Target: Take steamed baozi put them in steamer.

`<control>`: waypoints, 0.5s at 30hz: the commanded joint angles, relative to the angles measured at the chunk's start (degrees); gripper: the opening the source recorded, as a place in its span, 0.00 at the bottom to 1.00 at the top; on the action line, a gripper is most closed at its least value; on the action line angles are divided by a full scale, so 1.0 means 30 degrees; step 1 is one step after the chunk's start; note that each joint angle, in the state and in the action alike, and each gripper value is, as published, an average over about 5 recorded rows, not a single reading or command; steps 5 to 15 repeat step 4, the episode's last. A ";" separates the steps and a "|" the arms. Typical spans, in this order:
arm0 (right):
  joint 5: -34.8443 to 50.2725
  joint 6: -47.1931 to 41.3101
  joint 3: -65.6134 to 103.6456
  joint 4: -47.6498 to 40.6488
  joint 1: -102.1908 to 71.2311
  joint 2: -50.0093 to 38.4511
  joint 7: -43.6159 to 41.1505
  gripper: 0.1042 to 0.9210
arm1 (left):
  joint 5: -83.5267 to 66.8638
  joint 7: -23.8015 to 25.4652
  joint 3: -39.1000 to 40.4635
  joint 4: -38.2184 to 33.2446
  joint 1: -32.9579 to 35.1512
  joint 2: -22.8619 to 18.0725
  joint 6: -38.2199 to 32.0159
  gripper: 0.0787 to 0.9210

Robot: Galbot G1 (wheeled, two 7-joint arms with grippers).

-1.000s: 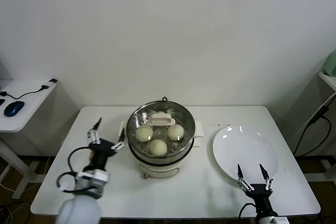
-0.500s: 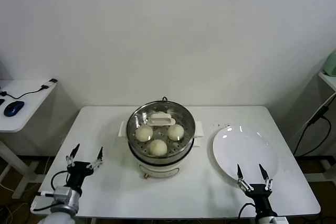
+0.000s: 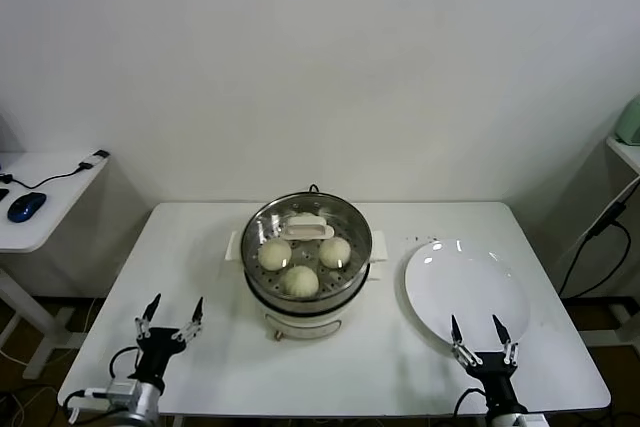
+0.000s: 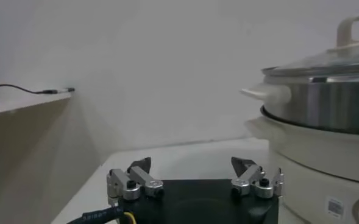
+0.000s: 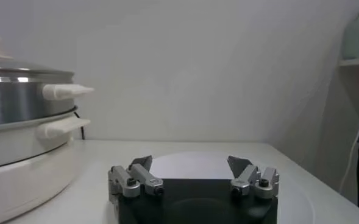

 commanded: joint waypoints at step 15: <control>0.0038 0.0022 0.0003 -0.0010 0.0002 0.0010 0.0007 0.88 | -0.0562 0.0066 0.0253 0.0602 0.0126 0.0014 -0.0682 0.88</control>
